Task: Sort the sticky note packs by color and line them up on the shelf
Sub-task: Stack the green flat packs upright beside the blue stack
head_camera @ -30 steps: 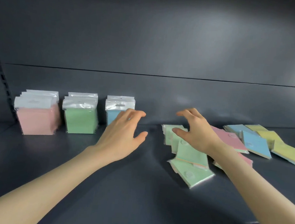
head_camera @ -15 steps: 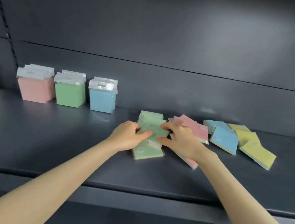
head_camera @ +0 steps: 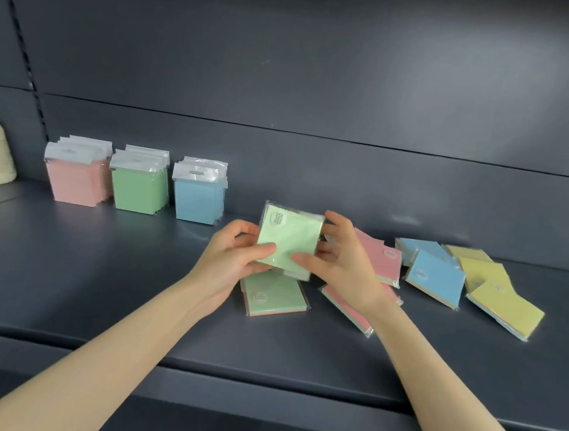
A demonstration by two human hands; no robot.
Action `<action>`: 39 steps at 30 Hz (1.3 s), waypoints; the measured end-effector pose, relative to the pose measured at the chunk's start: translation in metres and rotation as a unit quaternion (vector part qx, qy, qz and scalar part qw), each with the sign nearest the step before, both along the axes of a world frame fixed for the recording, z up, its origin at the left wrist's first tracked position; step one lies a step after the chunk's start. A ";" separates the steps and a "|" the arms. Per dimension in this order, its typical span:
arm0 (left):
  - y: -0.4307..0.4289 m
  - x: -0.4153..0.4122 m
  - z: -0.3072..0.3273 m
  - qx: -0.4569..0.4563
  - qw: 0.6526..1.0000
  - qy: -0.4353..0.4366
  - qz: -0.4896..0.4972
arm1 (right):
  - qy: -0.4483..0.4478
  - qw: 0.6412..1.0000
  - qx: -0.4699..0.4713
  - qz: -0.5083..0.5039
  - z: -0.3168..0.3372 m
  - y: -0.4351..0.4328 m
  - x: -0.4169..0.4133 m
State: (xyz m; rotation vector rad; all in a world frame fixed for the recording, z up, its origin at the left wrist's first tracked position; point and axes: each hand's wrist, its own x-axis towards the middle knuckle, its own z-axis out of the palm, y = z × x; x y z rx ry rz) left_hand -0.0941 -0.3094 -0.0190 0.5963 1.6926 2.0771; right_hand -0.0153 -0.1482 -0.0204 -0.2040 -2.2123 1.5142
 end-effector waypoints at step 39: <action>-0.017 -0.001 -0.002 -0.030 0.997 0.062 -0.047 | 0.052 0.995 -0.079 -0.028 0.003 -0.006 0.005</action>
